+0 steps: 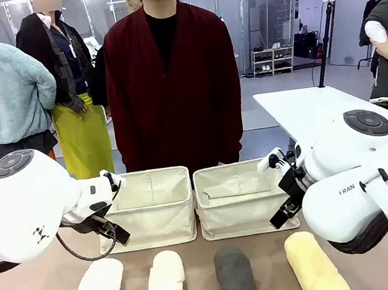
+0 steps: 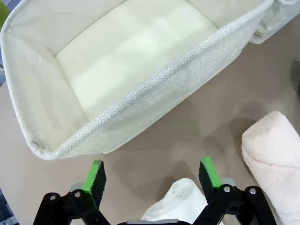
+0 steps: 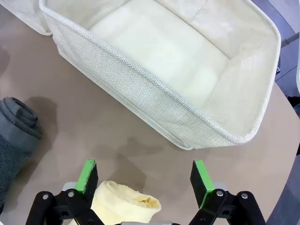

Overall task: Divide the towels into two baskets.
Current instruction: Pick up one hotel-folded towel and place it in the Fabric basket indicated by the person.

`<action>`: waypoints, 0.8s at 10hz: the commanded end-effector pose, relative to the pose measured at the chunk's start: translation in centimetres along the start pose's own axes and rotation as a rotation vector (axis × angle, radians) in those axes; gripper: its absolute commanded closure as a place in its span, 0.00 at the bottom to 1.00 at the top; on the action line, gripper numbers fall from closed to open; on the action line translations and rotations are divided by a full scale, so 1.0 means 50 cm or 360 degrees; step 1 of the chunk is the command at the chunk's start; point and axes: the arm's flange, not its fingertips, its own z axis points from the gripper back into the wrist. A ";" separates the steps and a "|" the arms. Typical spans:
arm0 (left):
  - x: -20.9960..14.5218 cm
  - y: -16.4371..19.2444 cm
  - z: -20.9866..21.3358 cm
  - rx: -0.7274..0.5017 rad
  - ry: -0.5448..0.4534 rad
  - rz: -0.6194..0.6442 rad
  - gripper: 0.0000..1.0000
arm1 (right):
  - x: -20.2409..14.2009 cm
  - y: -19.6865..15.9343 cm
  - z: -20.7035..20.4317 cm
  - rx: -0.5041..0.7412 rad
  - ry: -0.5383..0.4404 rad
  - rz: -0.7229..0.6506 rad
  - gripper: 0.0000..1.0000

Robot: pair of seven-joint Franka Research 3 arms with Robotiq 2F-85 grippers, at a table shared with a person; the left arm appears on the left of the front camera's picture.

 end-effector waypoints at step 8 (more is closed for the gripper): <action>0.000 0.000 0.000 0.0000 0.0000 -0.0001 0.00 | 0.000 0.000 0.000 0.0000 0.0000 0.0000 0.00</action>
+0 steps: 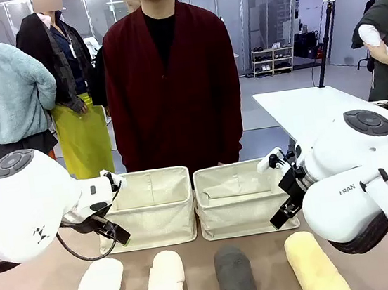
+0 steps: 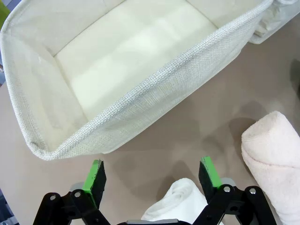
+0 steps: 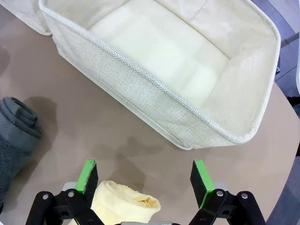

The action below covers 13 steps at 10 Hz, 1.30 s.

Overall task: Divide the towels into two baskets.
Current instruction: Pick up one hotel-folded towel and place it in the Fabric basket indicated by the person.

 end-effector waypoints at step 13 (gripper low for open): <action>-0.003 0.223 0.175 -0.1224 0.0122 0.0330 0.00 | -0.031 -0.223 0.139 0.1154 -0.0143 -0.0566 0.00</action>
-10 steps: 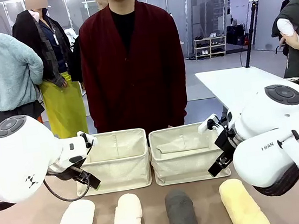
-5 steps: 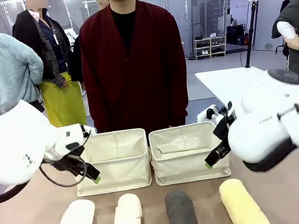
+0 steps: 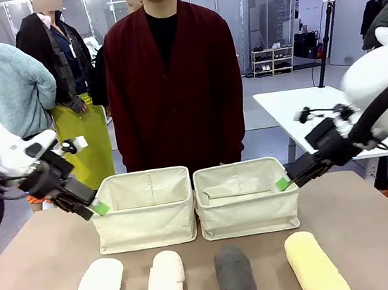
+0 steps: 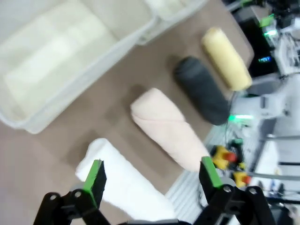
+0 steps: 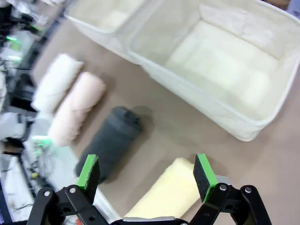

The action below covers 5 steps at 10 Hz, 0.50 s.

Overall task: Divide the towels into two baskets.
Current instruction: Pick up one hotel-folded towel and place it in the Fabric basket indicated by the person.

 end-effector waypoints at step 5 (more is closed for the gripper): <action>-0.133 0.194 0.227 -0.0720 -0.0225 0.0088 0.00 | -0.168 -0.215 0.259 0.0535 -0.0376 -0.0612 0.00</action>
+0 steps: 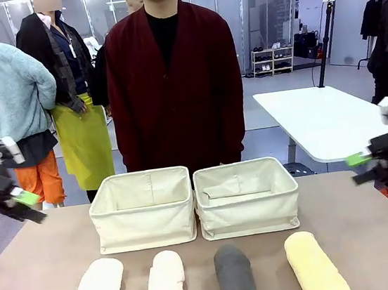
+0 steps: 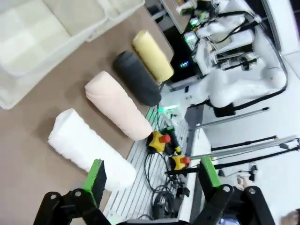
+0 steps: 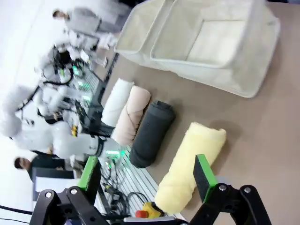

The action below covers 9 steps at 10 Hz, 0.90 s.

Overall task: Divide the towels into two baskets.
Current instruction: Pick up one hotel-folded towel and place it in the Fabric basket indicated by the person.

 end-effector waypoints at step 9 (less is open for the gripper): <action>-0.141 0.098 0.236 -0.0184 -0.0624 0.0036 0.00 | -0.098 -0.056 0.256 0.0023 -0.0463 -0.0277 0.00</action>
